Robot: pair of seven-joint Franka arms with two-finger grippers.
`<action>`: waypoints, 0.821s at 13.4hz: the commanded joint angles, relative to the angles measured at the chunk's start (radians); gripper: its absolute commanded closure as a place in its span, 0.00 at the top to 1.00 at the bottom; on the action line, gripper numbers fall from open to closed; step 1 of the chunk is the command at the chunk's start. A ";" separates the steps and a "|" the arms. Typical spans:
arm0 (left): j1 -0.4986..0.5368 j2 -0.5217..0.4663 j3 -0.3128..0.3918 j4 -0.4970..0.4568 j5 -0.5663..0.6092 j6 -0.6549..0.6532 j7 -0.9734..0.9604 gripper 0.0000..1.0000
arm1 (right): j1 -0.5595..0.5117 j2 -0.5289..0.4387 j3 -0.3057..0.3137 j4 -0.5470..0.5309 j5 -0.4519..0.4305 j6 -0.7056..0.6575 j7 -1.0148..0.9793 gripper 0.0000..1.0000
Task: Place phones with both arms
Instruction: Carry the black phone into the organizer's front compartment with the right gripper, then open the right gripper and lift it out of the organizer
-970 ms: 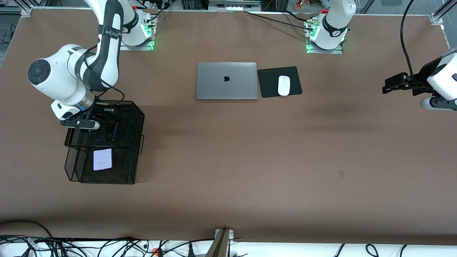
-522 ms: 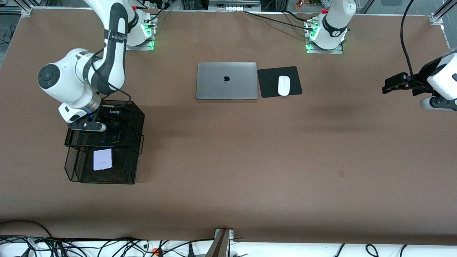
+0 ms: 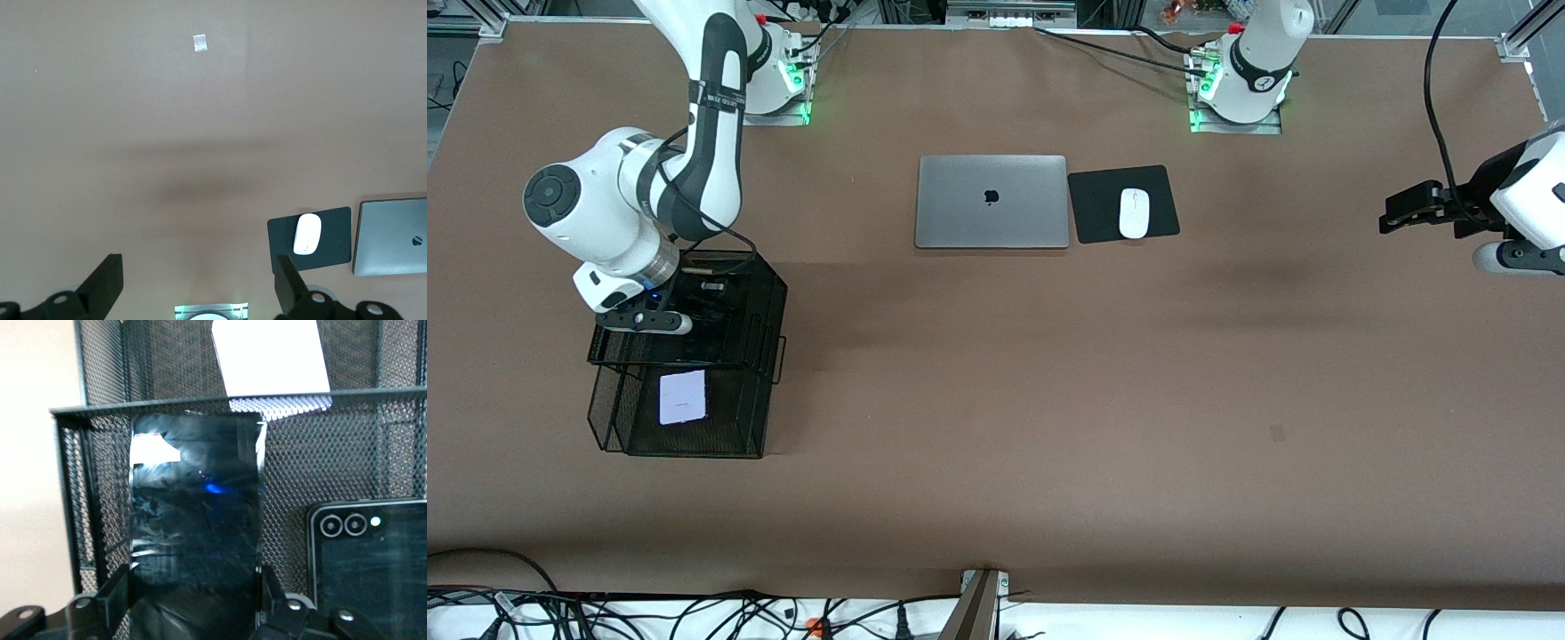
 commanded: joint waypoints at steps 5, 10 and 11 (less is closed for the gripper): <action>0.007 -0.016 0.001 -0.009 0.027 0.003 0.024 1.00 | -0.081 0.003 -0.049 0.193 0.001 -0.225 -0.004 1.00; 0.027 -0.017 0.002 -0.007 0.025 0.003 0.026 1.00 | -0.265 0.004 -0.058 0.523 -0.084 -0.616 0.047 1.00; 0.029 -0.019 0.001 -0.007 0.025 0.002 0.033 1.00 | -0.288 0.009 -0.058 0.575 -0.096 -0.673 0.058 1.00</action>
